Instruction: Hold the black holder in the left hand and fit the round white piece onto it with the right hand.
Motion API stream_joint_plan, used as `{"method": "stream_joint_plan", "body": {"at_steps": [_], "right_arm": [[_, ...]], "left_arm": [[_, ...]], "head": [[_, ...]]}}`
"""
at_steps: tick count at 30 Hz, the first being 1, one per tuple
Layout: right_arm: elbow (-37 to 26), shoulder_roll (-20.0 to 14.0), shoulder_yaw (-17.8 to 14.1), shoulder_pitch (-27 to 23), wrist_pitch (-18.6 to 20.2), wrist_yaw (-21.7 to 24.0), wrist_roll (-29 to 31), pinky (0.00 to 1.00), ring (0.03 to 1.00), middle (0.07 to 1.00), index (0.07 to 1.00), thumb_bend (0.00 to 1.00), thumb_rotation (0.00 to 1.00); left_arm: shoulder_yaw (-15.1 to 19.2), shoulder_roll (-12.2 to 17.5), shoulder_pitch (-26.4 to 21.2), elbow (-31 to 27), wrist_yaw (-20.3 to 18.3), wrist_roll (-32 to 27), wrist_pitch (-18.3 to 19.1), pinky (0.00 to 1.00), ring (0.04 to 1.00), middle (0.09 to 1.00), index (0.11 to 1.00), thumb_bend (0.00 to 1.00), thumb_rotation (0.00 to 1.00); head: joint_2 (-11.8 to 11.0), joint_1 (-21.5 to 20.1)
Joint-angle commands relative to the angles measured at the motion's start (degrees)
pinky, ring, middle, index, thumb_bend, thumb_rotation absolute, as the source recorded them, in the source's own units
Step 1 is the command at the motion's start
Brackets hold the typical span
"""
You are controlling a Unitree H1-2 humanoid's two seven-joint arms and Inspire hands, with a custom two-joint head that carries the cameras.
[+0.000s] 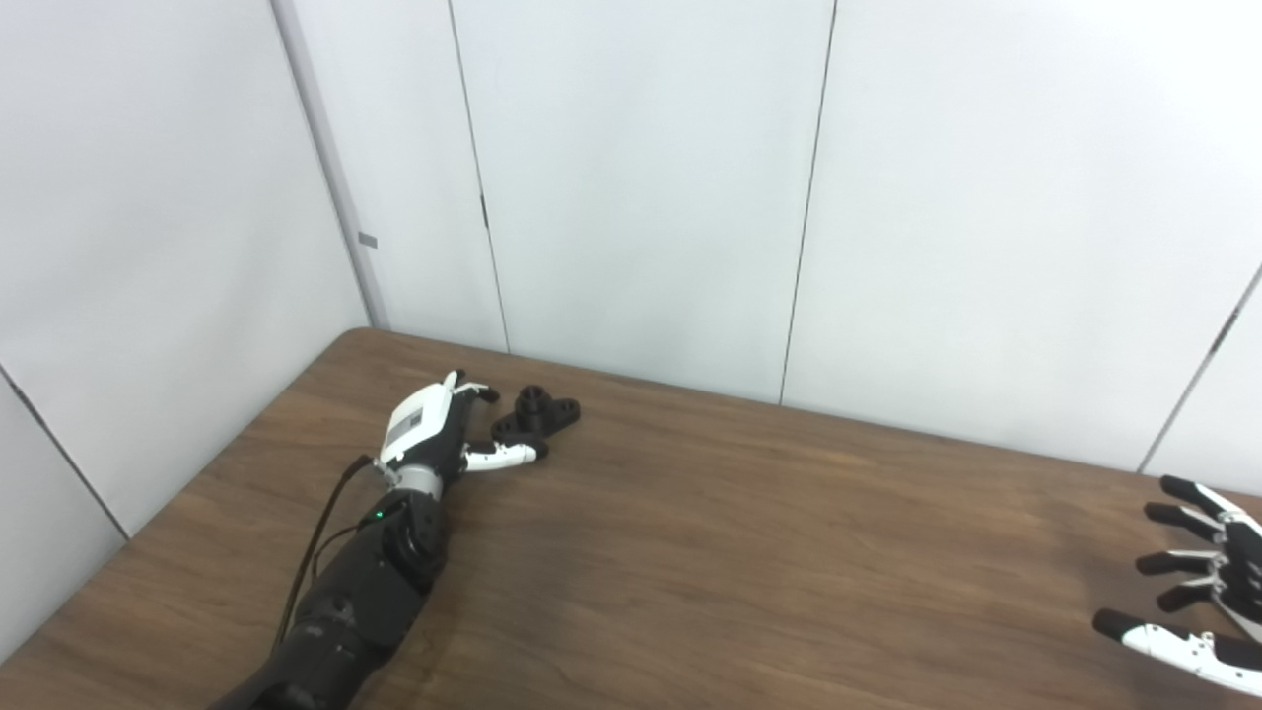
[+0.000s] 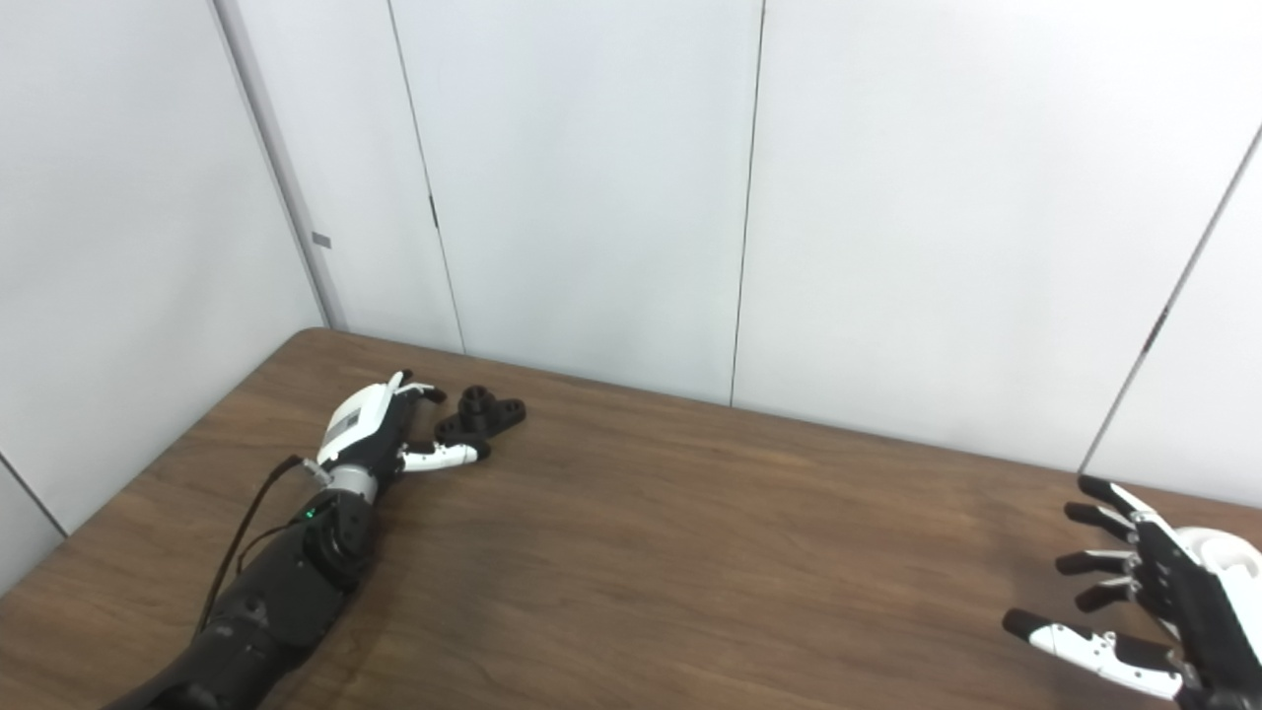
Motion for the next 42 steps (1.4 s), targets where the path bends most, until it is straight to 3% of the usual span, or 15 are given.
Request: {"method": "stream_joint_plan", "body": {"at_steps": [1, 16, 21, 22, 25, 42], "right_arm": [[-2.57, -1.27, -0.84, -1.18, -0.40, 0.08, 0.61, 0.47, 0.631, 0.806, 0.854, 0.69, 0.21], [-3.22, -1.14, -0.95, -0.76, -0.05, -0.06, 0.29, 0.47, 0.629, 0.805, 0.851, 0.69, 0.21], [-3.83, -1.14, -1.05, -0.50, 0.30, -0.06, 0.17, 0.47, 0.630, 0.805, 0.851, 0.69, 0.23], [-3.93, -1.09, -1.12, -0.45, 0.51, -0.03, 0.31, 0.47, 0.630, 0.805, 0.852, 0.69, 0.23], [-4.09, -1.10, -1.25, -0.33, 0.73, 0.01, 0.48, 0.47, 0.628, 0.805, 0.853, 0.69, 0.23], [-4.12, -0.85, -1.45, -0.13, 0.87, -0.05, 0.90, 0.48, 0.632, 0.814, 0.864, 0.65, 0.17]], "left_arm": [[-0.69, -0.15, -1.92, 0.59, -0.23, -0.06, -1.36, 1.00, 1.000, 1.000, 0.787, 0.90, 0.28], [-1.29, -0.51, -2.01, 2.81, -1.91, -1.84, -5.28, 1.00, 1.000, 1.000, 0.746, 0.86, 0.21], [-0.78, -0.64, -1.85, 3.42, -6.67, -6.19, -7.23, 1.00, 1.000, 1.000, 0.633, 0.78, 0.05], [-0.77, -0.68, -1.80, 3.79, -7.01, -6.79, -8.02, 1.00, 1.000, 1.000, 0.551, 0.63, 0.06], [-0.51, -1.02, -1.64, 5.40, -7.54, -8.58, -10.79, 1.00, 1.000, 1.000, 0.499, 0.53, 0.05], [-1.68, -1.97, -0.66, 7.18, -5.31, -8.05, -15.09, 1.00, 1.000, 0.996, 0.489, 0.52, 0.06]], "head": [[0.06, 0.02], [0.40, -0.34], [0.59, -0.55], [0.60, -0.52], [0.68, -0.47], [0.88, -0.21]]}}
